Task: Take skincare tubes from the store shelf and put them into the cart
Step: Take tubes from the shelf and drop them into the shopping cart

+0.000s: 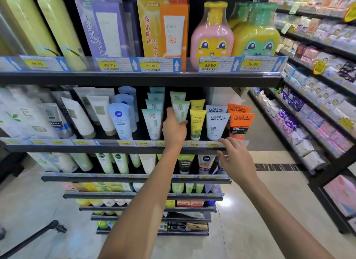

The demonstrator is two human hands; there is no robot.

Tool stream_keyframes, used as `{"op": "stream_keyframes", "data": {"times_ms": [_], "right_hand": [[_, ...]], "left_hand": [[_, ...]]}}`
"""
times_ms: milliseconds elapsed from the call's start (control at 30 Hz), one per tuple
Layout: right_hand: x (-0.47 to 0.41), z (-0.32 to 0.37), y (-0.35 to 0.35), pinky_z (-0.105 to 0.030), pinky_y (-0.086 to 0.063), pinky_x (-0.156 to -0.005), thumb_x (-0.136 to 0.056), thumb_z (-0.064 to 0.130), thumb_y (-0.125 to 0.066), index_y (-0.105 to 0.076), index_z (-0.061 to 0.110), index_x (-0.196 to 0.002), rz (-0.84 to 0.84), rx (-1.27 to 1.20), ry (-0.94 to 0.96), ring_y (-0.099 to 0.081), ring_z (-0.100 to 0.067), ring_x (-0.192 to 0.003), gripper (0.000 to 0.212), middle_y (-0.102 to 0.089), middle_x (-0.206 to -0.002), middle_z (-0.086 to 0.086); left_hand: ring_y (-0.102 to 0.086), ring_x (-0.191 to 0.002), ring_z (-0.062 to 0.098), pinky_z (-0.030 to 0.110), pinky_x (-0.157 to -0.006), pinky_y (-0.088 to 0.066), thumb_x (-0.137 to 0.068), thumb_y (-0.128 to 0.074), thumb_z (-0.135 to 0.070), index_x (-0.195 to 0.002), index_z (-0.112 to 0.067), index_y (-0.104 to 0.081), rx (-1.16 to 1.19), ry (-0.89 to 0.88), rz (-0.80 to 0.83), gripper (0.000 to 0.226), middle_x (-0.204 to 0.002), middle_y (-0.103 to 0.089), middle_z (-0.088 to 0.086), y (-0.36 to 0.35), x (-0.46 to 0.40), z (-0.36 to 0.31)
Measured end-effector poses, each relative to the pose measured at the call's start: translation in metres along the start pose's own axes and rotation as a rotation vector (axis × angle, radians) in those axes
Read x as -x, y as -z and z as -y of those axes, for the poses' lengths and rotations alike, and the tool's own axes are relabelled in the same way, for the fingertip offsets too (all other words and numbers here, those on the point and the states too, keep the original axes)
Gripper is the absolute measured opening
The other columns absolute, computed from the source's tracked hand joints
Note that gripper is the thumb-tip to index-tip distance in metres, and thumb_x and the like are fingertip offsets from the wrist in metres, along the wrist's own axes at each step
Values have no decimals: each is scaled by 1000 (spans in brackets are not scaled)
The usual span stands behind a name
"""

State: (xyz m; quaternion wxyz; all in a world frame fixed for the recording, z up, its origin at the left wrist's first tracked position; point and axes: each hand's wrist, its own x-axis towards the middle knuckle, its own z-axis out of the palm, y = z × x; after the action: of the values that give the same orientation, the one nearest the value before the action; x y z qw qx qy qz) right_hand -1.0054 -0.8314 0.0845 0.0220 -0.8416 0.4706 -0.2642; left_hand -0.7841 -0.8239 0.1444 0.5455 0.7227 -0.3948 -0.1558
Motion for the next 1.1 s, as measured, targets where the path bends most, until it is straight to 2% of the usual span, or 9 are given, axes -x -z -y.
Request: {"op": "stream_keyframes", "data": {"times_ms": [133,400,633,867,1000,1100], "right_hand": [[1,1,0,-41,-48,-101,-95,22,-70,-62,14,-134,-1,-8,-2,-51,-25,-126,41,-63,-130,-4],[2,3,1,-40,-48,-103,-94,21,-71,-61,13,-135,6,-14,-12,-52,-25,-125,43,-63,-131,-4],[6,6,6,-42,-50,-104,-95,22,-69,-57,15,-140,52,-20,-23,-49,-23,-129,46,-60,-135,-2],[14,4,18,-46,-46,-111,-94,23,-69,-52,20,-144,124,-40,28,-43,-27,-139,52,-53,-149,-6],[28,5,17,-52,-41,-117,-96,23,-67,-56,16,-140,151,-78,80,-35,-30,-149,47,-49,-153,-8],[52,20,12,-48,-43,-115,-97,26,-65,-60,13,-138,205,-125,154,-42,-26,-144,43,-54,-149,-6]], "left_hand": [[-64,-112,32,32,-84,-45,-91,-72,-9,-126,-13,-44,-38,23,-2,45,-122,-67,9,-1,-4,2],[-64,-111,40,51,-90,-54,-91,-71,-14,-126,-13,-40,-121,39,9,46,-123,-64,16,-4,-8,3],[-63,-113,42,53,-90,-55,-92,-69,-14,-135,-8,-39,-233,14,22,53,-125,-61,19,-1,3,5],[-62,-108,37,47,-82,-52,-101,-55,-13,-136,-5,-46,-467,-129,39,37,-122,-60,16,15,49,3],[-55,-124,30,44,-99,-50,-103,-54,-21,-143,-9,-49,-505,-138,7,42,-138,-57,11,34,89,12],[-58,-117,29,44,-100,-49,-102,-58,-27,-134,-7,-59,-590,-168,12,37,-123,-64,11,57,133,41]]}}
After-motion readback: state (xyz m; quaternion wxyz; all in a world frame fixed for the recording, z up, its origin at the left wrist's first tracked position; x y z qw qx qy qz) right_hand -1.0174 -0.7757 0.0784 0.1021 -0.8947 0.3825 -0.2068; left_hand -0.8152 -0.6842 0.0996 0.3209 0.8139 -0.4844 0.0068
